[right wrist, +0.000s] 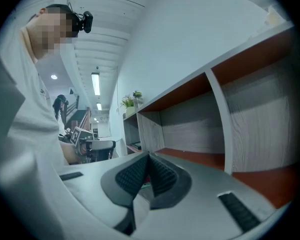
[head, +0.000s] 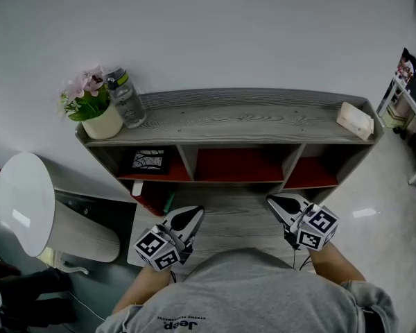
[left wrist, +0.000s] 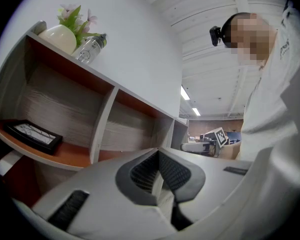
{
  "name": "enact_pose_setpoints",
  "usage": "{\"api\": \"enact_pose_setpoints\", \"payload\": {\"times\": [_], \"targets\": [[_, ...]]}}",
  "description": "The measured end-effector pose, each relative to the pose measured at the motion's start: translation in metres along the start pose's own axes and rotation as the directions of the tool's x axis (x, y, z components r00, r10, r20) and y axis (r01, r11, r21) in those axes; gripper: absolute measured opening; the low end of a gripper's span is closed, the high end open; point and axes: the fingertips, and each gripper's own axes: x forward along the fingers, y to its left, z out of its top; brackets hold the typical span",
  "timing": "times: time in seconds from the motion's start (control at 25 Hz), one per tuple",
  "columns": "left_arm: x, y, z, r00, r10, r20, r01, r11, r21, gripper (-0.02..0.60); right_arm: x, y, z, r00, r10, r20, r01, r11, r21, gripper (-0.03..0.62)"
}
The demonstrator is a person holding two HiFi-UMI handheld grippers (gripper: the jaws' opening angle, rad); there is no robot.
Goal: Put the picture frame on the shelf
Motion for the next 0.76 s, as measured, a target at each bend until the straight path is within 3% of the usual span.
{"api": "enact_pose_setpoints", "payload": {"times": [0.76], "targets": [[-0.0013, -0.004, -0.0066, 1.0, -0.006, -0.03, 0.006, 1.0, -0.017, 0.009, -0.0018, 0.0046, -0.0009, 1.0, 0.011, -0.015, -0.011, 1.0, -0.004, 0.0]]}}
